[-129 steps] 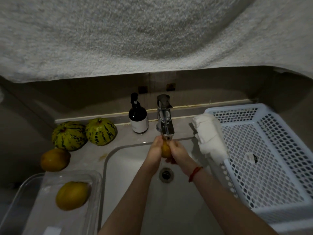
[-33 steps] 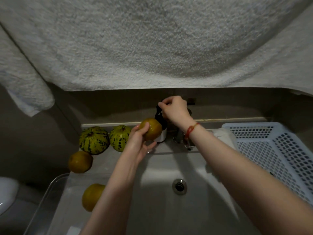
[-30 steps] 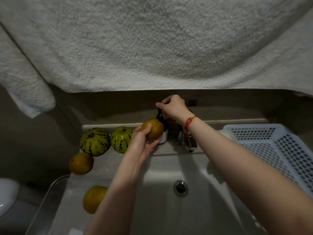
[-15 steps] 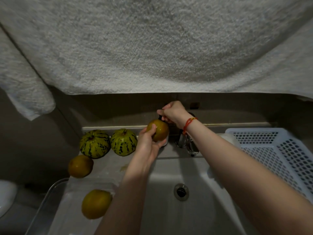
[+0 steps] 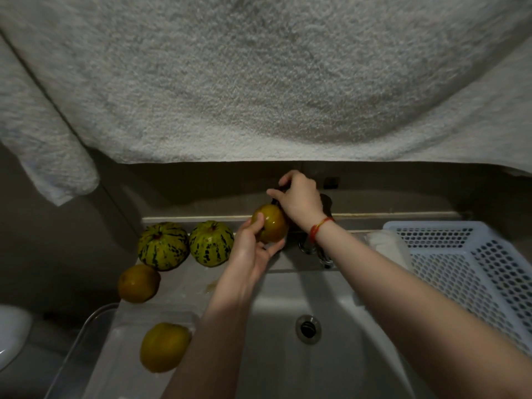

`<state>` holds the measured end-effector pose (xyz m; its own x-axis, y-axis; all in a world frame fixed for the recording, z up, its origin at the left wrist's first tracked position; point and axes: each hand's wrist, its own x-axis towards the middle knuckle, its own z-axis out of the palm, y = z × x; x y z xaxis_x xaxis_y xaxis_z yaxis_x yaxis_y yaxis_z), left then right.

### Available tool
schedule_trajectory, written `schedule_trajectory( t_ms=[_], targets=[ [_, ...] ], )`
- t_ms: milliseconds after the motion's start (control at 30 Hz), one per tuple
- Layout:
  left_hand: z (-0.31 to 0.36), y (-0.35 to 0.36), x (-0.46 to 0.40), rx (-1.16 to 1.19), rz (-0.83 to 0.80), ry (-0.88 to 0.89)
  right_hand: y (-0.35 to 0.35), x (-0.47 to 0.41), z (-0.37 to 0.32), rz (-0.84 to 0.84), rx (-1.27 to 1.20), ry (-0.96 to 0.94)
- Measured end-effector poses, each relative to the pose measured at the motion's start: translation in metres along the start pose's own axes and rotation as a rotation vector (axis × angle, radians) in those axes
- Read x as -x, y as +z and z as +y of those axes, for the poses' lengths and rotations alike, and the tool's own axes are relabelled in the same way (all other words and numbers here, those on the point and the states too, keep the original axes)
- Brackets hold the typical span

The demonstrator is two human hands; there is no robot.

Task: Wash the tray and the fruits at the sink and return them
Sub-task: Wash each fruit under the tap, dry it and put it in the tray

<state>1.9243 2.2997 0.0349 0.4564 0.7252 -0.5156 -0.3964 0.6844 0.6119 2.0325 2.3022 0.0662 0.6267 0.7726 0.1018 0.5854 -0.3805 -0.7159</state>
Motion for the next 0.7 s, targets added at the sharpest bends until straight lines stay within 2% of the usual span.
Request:
schedule_trajectory(
  t_ms=[67,133,200,267,300,367,433,500,567,633,700],
  targets=[
    [0.0,-0.001,0.001,-0.011,0.008,0.006,-0.002,0.013,-0.003,0.172,0.082,-0.221],
    [0.001,-0.003,0.004,0.006,0.005,-0.004,-0.003,0.026,-0.006,0.182,-0.006,-0.412],
    [0.002,-0.006,0.008,0.052,-0.034,-0.013,-0.001,0.039,-0.007,0.006,-0.025,-0.501],
    [0.001,-0.01,0.013,0.1,-0.065,0.004,0.005,0.057,-0.002,-0.195,0.037,-0.487],
    [0.001,-0.012,0.015,0.125,-0.072,0.011,0.009,0.069,0.004,-0.24,0.068,-0.485],
    [-0.002,-0.02,0.02,0.157,-0.1,0.0,0.013,0.095,0.018,-0.233,0.162,-0.618],
    [-0.008,-0.026,0.028,0.096,-0.106,0.033,0.011,0.109,0.032,-0.296,0.181,-0.707],
    [-0.019,-0.03,0.032,-0.059,-0.069,0.102,0.007,0.107,0.032,-0.343,-0.023,-0.469],
    [-0.03,-0.026,0.038,-0.066,-0.043,0.126,0.008,0.108,0.028,-0.292,-0.226,-0.173],
    [-0.033,-0.022,0.044,0.031,-0.06,0.087,0.008,0.123,0.025,-0.168,-0.224,-0.206],
    [-0.035,-0.023,0.047,0.075,-0.093,0.047,0.008,0.132,0.034,-0.159,-0.232,-0.311]
  ],
)
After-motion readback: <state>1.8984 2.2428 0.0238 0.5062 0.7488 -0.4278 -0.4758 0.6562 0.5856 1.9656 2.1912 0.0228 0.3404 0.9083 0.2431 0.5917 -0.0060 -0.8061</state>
